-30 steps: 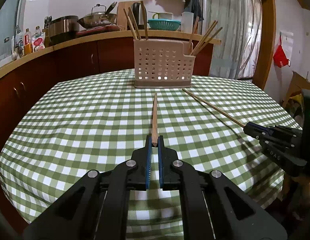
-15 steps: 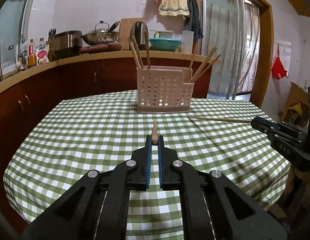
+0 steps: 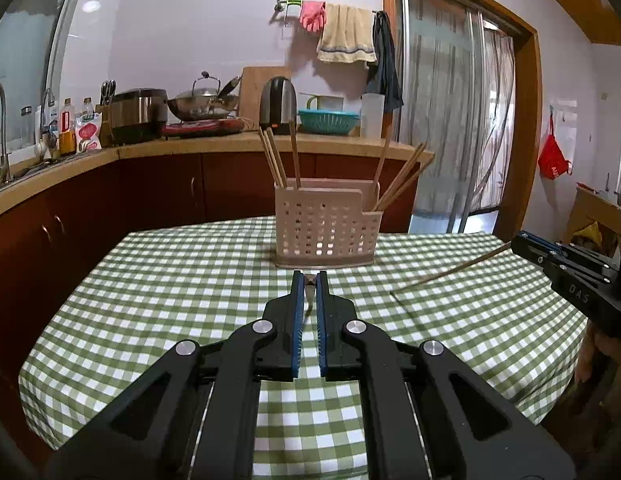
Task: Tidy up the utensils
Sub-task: 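Lift both held chopsticks and carry them toward the beige basket, then lower both chopsticks into the basket and open both tools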
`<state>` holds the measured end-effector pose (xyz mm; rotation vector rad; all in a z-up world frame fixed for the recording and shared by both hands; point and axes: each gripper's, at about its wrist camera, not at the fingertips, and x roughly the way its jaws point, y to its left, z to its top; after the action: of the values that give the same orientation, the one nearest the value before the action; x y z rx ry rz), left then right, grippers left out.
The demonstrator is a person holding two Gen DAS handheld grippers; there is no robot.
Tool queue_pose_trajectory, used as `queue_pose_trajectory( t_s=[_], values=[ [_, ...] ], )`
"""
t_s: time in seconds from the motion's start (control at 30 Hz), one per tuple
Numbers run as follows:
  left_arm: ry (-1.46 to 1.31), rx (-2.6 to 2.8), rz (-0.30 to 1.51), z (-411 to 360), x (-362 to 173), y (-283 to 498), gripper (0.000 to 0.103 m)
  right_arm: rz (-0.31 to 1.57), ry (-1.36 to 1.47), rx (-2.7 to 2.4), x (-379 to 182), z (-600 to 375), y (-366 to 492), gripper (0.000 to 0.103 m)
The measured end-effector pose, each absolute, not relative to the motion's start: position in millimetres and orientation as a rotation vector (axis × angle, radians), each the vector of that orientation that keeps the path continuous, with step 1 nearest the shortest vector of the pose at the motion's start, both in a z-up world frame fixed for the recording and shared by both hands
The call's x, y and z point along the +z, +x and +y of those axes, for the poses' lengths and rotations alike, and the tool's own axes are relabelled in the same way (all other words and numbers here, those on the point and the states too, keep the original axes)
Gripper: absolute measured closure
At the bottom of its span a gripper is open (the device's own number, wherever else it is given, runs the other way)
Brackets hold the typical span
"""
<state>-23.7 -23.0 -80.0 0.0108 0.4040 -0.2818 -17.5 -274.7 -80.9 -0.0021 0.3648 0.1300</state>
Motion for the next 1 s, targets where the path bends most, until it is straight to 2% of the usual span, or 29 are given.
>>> queue_pose_trajectory(
  t_s=[1.0],
  values=[
    [0.008, -0.304, 0.335, -36.5, -39.6, 54.7, 0.096, 0.308, 0.008, 0.167, -47.5, -273.8, 49.2, 0.096]
  ],
)
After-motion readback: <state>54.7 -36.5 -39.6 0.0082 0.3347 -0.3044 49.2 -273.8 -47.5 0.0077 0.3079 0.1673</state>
